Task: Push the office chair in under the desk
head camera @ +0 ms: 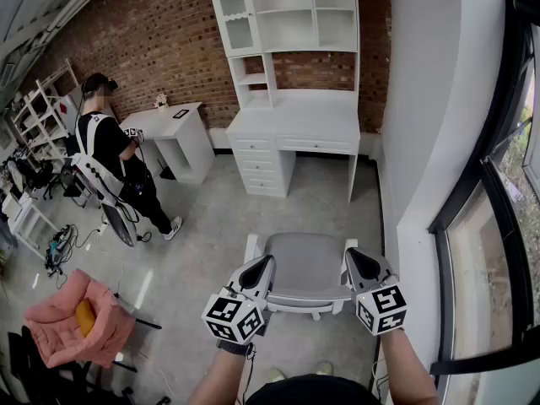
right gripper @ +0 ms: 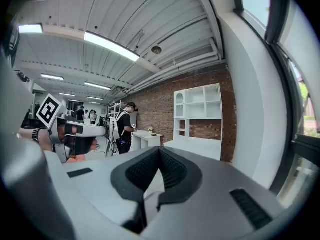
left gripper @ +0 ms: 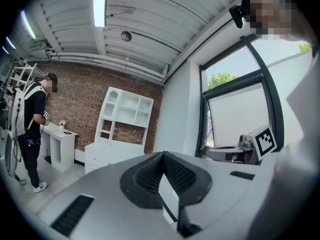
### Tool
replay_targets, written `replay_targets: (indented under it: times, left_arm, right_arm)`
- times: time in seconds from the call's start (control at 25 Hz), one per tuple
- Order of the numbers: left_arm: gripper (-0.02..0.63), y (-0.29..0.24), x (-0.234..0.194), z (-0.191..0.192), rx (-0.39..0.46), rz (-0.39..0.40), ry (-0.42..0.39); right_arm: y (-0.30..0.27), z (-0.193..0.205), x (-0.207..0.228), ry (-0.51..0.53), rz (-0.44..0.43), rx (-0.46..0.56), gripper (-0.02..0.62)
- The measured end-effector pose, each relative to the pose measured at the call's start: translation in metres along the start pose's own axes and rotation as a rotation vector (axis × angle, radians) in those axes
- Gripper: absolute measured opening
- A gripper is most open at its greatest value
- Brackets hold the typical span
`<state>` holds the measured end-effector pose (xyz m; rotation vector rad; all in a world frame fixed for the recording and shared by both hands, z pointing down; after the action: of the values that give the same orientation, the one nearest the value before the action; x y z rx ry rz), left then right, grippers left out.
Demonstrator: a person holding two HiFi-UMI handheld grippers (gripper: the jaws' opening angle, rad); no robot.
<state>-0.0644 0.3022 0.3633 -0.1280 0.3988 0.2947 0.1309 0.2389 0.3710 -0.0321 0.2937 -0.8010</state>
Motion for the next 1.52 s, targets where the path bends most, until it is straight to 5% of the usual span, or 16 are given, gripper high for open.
replay_targets:
  times: [0.4, 0.6, 0.68, 0.8, 1.36, 1.52]
  left_arm:
    - [0.006, -0.002, 0.007, 0.005, -0.013, 0.016, -0.005]
    - [0.006, 0.007, 0.037, -0.005, 0.025, 0.251, -0.019]
    - [0.006, 0.008, 0.037, -0.006, 0.036, 0.278, 0.009]
    - [0.006, 0.009, 0.025, 0.002, 0.036, 0.237, 0.036]
    - [0.008, 0.042, -0.014, 0.109, -0.169, 0.124, -0.117]
    - [0.055, 0.042, -0.032, 0.136, -0.245, 0.1, -0.123]
  right_arm:
    - [0.002, 0.004, -0.001, 0.01, -0.012, -0.007, 0.003]
    - [0.009, -0.003, -0.005, -0.036, -0.09, 0.076, 0.005]
    - [0.01, 0.0, -0.005, -0.04, -0.099, 0.09, 0.005]
    - [0.009, 0.013, -0.009, -0.044, -0.111, 0.069, 0.005]
    - [0.017, 0.105, -0.055, 0.056, -0.272, -0.064, 0.006]
    - [0.013, 0.13, -0.071, 0.138, -0.333, -0.11, 0.008]
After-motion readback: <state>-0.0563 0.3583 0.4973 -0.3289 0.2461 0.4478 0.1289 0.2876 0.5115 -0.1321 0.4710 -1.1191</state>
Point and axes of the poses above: the fingertips, and each gripper's own axes: y backward along the fingers, x to its right, z out of its underside, the point moved 3 cm from there along y, backward along the fingers, and after that the axes turned 12 degrees about y, right-handed, at the moved point
